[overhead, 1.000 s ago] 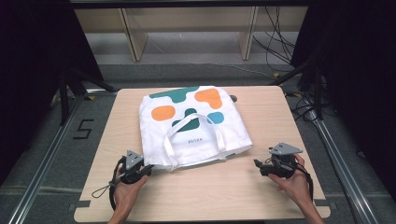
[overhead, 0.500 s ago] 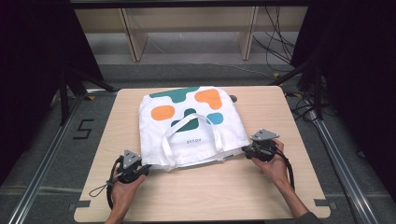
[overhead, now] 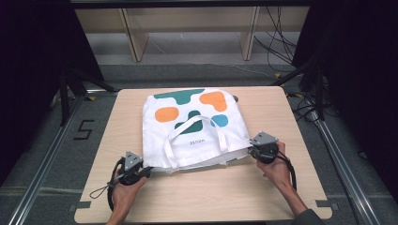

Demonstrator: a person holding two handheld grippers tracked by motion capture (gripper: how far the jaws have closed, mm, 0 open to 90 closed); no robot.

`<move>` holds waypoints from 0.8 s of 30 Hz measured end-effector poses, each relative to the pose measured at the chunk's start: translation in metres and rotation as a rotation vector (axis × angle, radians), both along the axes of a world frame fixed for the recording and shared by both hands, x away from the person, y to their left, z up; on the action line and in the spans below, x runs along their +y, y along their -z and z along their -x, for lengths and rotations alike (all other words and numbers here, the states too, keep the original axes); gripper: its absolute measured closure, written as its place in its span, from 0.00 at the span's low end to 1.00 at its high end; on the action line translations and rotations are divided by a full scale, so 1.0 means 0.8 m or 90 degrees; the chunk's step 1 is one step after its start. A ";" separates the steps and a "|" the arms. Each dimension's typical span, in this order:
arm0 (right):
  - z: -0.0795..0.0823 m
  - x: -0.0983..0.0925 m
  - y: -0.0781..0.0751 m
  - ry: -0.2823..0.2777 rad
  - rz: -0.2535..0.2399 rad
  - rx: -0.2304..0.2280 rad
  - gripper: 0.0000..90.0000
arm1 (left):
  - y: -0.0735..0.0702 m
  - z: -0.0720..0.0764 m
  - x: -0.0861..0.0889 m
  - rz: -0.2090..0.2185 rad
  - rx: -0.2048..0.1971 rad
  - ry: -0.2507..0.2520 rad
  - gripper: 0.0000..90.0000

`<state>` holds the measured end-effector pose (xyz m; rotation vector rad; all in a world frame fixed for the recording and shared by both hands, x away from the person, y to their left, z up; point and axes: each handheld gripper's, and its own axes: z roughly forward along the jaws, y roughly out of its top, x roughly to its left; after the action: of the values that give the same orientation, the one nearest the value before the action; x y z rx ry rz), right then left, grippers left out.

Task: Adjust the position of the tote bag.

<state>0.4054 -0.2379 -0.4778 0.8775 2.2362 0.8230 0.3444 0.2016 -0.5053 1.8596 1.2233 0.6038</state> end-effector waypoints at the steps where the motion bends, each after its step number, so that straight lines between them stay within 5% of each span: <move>1: 0.006 -0.002 -0.001 -0.006 0.000 -0.006 0.88 | 0.001 0.002 0.000 0.004 -0.004 0.010 0.80; 13: 0.118 -0.021 -0.001 -0.025 -0.008 0.020 0.87 | -0.002 0.027 -0.006 -0.005 0.003 0.045 0.77; 17: 0.121 -0.021 0.001 -0.028 -0.018 0.021 0.81 | -0.005 0.031 -0.007 -0.059 -0.022 0.033 0.57; 18: 0.121 -0.021 0.001 -0.028 -0.018 0.021 0.81 | -0.005 0.031 -0.007 -0.059 -0.022 0.033 0.54; 19: 0.117 -0.023 0.003 -0.021 -0.054 0.029 0.68 | -0.007 0.032 -0.009 -0.063 -0.032 0.041 0.52; 24: 0.112 -0.025 0.005 -0.007 -0.088 0.052 0.58 | -0.015 0.039 -0.015 -0.066 -0.053 0.057 0.46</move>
<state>0.3158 -0.2576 -0.4817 0.9799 2.2780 0.9715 0.3132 0.1894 -0.4933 1.9438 1.0671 0.7004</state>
